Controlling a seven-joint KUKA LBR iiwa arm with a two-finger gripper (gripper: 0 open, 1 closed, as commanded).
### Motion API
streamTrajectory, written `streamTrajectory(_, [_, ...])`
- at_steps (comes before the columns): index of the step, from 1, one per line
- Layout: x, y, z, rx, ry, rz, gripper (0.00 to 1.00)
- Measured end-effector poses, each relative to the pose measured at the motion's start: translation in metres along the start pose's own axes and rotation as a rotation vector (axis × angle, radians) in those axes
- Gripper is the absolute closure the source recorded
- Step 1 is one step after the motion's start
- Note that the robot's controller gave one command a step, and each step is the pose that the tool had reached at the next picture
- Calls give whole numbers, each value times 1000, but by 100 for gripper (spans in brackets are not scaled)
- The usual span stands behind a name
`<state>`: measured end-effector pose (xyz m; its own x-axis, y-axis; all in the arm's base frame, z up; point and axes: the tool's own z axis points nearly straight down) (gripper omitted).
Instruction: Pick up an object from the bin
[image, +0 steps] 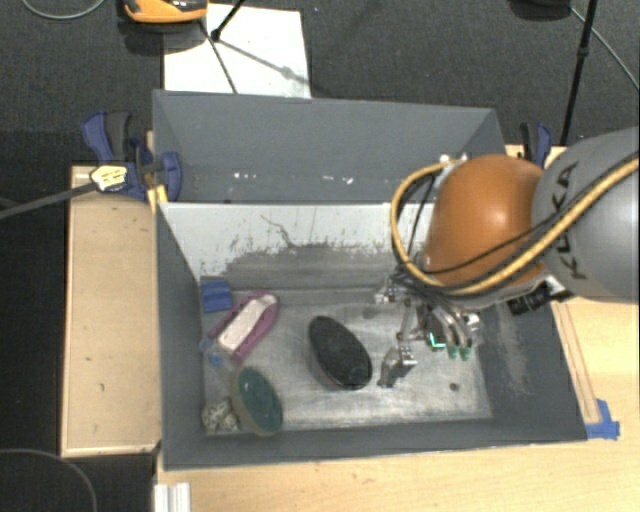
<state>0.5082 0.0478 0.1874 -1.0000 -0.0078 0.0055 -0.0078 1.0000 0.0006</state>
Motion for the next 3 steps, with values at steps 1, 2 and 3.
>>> streamTrajectory(1, [-29,42,88,-1,-13,-14,0])
streamTrajectory(2, [-29,42,90,-1,-9,-12,100])
streamTrajectory(3, [-29,42,90,-1,-9,-10,0])
